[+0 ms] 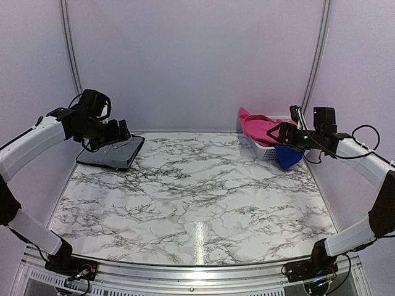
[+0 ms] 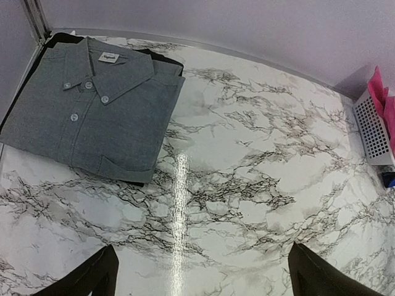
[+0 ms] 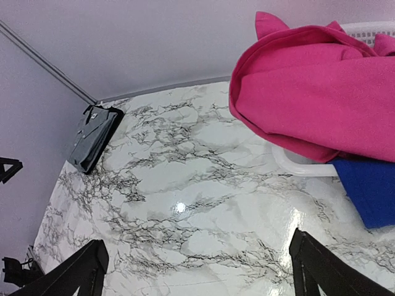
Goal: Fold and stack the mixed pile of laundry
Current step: Pick up the crumpled trousers from the bin.
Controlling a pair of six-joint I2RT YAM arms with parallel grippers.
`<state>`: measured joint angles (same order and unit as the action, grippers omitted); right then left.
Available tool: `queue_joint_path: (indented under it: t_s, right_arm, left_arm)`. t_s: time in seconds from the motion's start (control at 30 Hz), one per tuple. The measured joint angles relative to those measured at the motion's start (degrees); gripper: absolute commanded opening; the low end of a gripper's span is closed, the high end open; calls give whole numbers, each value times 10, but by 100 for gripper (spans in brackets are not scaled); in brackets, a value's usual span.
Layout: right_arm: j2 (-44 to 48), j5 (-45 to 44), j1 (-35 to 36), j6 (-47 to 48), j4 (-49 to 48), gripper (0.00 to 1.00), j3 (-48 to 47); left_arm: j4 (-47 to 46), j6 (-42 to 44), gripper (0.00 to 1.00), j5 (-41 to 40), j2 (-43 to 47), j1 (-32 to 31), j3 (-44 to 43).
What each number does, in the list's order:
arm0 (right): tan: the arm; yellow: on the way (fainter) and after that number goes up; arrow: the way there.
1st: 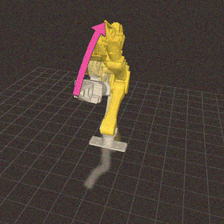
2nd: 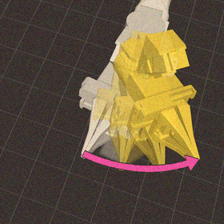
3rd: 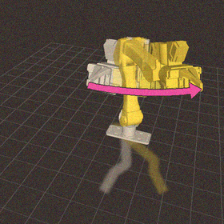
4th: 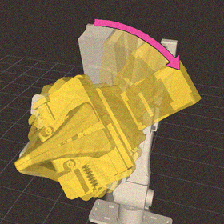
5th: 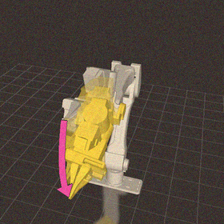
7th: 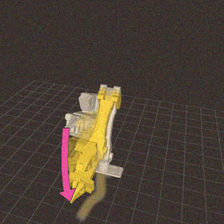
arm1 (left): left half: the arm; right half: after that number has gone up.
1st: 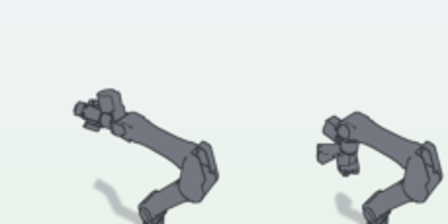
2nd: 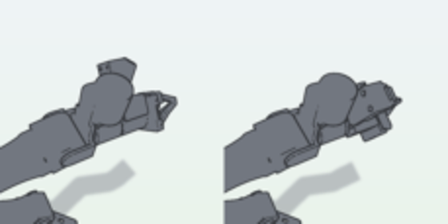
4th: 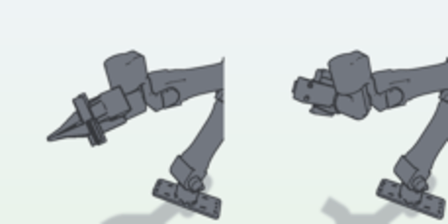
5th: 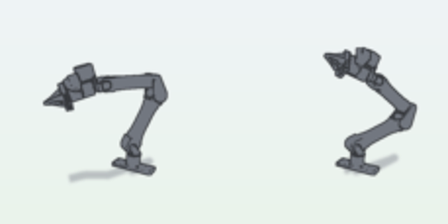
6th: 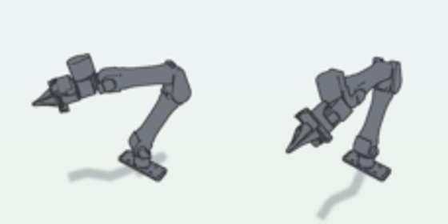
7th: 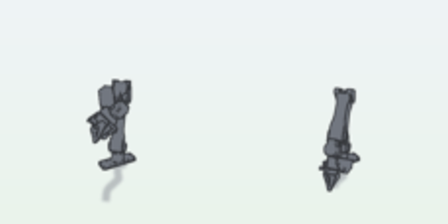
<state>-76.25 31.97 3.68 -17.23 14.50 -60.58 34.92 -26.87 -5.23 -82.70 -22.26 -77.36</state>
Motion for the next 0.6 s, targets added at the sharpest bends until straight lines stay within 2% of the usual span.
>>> queue_joint_path:
  t_s: [0.33, 0.43, 0.6]
  right_arm:
    - [-21, -21, -18, 49, 53, 99, -88]
    - [-65, -31, -54, 60, 80, 99, -171]
    - [-179, -96, -103, 76, 131, 99, -365]
  left_arm:
    - [17, 18, 99, -33, 0, -1, -37]
    - [19, 29, 99, -40, 0, -1, -49]
    - [23, 38, 99, -56, 0, -2, -57]
